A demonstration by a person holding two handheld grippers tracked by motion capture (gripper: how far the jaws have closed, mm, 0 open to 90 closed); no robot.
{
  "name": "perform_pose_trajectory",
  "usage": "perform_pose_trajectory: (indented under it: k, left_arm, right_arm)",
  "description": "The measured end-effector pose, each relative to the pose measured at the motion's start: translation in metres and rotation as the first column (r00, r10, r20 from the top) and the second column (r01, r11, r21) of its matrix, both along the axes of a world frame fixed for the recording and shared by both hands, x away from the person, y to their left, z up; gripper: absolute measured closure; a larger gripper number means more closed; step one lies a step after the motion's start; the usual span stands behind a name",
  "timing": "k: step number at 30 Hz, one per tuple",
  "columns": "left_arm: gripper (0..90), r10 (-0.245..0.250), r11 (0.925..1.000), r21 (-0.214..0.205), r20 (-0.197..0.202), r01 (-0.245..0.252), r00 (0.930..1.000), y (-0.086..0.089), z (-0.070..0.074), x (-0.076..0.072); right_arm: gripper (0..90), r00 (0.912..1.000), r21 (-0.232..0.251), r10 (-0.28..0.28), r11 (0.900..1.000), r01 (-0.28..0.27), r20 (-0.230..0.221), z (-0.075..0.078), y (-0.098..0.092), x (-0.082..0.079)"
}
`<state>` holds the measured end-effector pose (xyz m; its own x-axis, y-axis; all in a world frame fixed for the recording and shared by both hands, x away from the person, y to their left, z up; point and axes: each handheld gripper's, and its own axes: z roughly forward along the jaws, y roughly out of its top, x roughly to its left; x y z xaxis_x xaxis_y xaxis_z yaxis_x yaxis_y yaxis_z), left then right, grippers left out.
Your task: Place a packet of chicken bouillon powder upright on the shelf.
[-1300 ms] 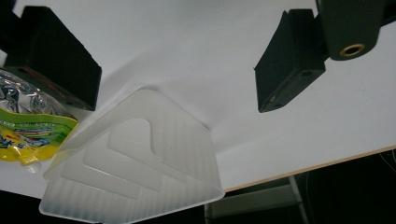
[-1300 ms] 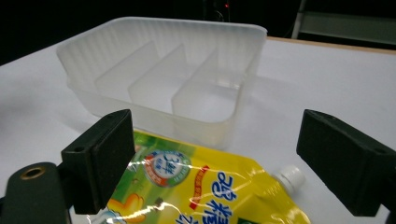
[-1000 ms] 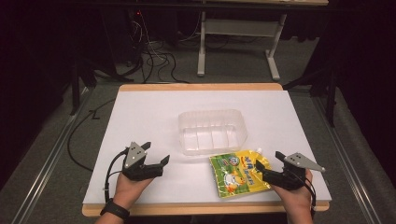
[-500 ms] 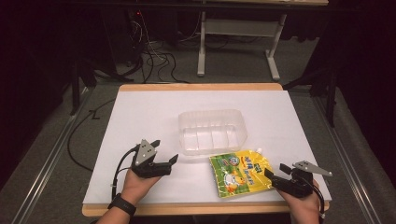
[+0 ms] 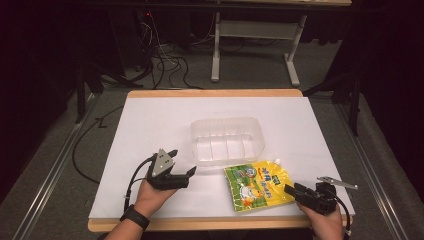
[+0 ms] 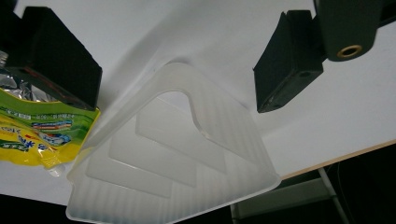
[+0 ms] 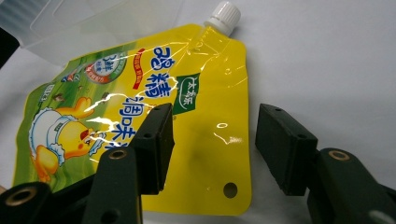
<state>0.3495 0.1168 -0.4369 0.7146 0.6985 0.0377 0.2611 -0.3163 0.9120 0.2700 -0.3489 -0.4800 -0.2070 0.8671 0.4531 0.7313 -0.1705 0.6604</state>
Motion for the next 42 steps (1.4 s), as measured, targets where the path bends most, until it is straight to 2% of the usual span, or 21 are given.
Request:
perform_pose_trajectory:
  k: [2,6,10,12,15,17,19,21,31,35,37,39,42]
  left_arm:
    - [15.7,-0.001,1.0000,0.004,0.000,0.001,1.0000,0.000,0.000,0.000]
    - [15.6,-0.004,0.9999,0.010,0.001,0.004,1.0000,0.000,0.000,-0.001]
    - [15.7,-0.005,0.9999,0.014,0.002,0.005,1.0000,0.000,-0.001,-0.001]
    - [15.6,-0.007,0.9998,0.018,0.000,0.007,1.0000,0.000,-0.001,-0.001]
    - [15.6,-0.007,0.9997,0.023,0.000,0.007,1.0000,0.000,-0.002,-0.001]
    - [15.6,-0.008,0.9996,0.028,0.000,0.008,1.0000,0.000,-0.002,-0.001]
    - [15.6,-0.006,0.9995,0.030,0.003,0.006,1.0000,0.001,-0.002,-0.002]
    - [15.6,-0.003,0.9996,0.029,0.002,0.003,1.0000,0.002,-0.002,-0.003]
    - [15.6,0.016,0.9990,0.043,0.007,-0.016,0.9998,0.012,-0.002,-0.007]
    - [17.4,0.034,0.9990,0.030,-0.009,-0.034,0.9994,0.017,-0.004,-0.009]
    - [22.9,0.040,0.9992,0.006,-0.028,-0.040,0.9988,0.016,-0.007,-0.007]
    - [31.9,0.044,0.9990,-0.008,-0.040,-0.045,0.9982,0.010,-0.010,-0.003]
    - [38.9,0.070,0.9975,0.008,-0.047,-0.070,0.9964,-0.006,-0.013,0.005]
  right_arm:
    - [52.0,0.9999,0.025,-0.014,0.9996,0.015,-0.010,-0.001,0.000,0.000]
    - [58.3,0.9996,0.110,-0.013,0.9938,0.016,-0.025,-0.004,-0.003,0.000]
    - [65.8,0.9993,0.138,-0.003,0.9904,-0.002,0.037,0.003,-0.003,-0.001]
    - [66.1,0.9975,0.127,0.017,0.9915,-0.026,0.068,0.006,0.001,-0.001]
    - [70.6,0.9962,0.078,0.043,0.9957,-0.049,0.075,0.009,0.010,0.000]
    - [78.8,0.9958,0.044,0.051,0.9975,-0.055,0.076,0.009,0.014,0.002]
    - [85.6,0.9961,0.036,0.047,0.9981,-0.050,0.075,0.010,0.014,0.003]
    - [89.9,0.9957,0.039,0.035,0.9985,-0.039,0.086,0.012,0.013,0.004]
    - [90.0,0.9867,0.028,-0.059,0.9980,0.056,0.151,0.025,-0.006,0.008]
    - [90.0,0.9775,0.028,-0.101,0.9949,0.097,0.186,0.032,-0.017,0.009]
    - [90.0,0.9708,0.019,-0.119,0.9929,0.117,0.208,0.037,-0.021,0.010]
    - [90.0,0.9627,0.005,-0.128,0.9914,0.131,0.238,0.043,-0.023,0.010]
    - [90.0,0.9536,-0.005,-0.139,0.9893,0.145,0.267,0.050,-0.023,0.011]
